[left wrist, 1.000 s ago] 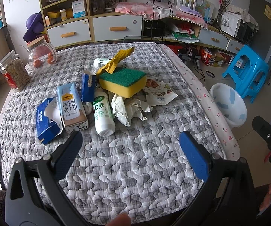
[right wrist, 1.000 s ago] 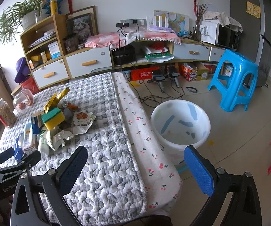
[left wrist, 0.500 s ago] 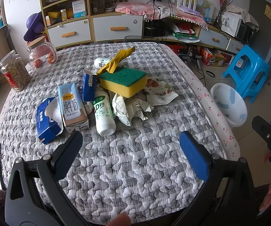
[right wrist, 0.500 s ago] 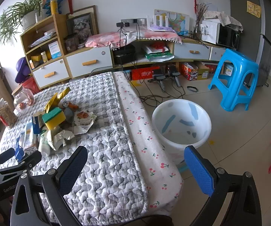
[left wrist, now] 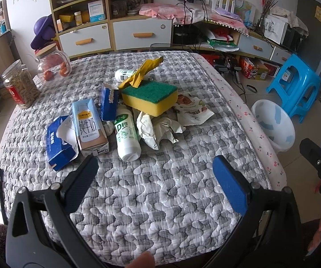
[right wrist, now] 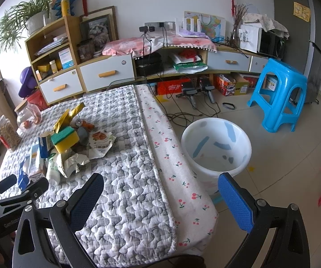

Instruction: Collect trash

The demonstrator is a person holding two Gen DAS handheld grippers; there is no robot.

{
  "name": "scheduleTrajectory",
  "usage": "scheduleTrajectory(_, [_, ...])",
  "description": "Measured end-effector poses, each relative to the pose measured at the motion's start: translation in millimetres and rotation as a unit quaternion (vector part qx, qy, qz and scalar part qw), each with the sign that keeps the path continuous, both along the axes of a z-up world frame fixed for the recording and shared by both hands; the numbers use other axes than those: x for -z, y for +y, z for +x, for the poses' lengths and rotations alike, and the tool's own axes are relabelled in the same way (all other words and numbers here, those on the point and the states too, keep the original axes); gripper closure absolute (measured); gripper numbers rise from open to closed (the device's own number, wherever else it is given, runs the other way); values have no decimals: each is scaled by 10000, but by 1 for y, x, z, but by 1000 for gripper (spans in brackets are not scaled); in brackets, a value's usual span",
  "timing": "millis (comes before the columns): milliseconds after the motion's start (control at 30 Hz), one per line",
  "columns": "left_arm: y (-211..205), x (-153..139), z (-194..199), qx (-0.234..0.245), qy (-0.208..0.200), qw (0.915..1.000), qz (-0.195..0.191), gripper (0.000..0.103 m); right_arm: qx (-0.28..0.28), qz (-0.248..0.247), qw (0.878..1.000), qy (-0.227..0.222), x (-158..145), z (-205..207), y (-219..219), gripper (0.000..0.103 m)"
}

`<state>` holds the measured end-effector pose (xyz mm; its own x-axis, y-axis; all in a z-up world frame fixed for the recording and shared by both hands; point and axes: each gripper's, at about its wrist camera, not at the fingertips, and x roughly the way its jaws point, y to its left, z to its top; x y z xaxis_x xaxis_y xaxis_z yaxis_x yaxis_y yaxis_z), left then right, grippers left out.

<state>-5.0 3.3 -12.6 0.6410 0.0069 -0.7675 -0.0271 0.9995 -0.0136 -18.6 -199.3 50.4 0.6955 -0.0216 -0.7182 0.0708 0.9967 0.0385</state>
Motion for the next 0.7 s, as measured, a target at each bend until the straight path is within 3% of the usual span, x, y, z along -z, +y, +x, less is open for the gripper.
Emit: scheduleTrajectory(700, [18,-1,0,-132,8,9999,73,1,36,-68,9999,105,2,6,4,0])
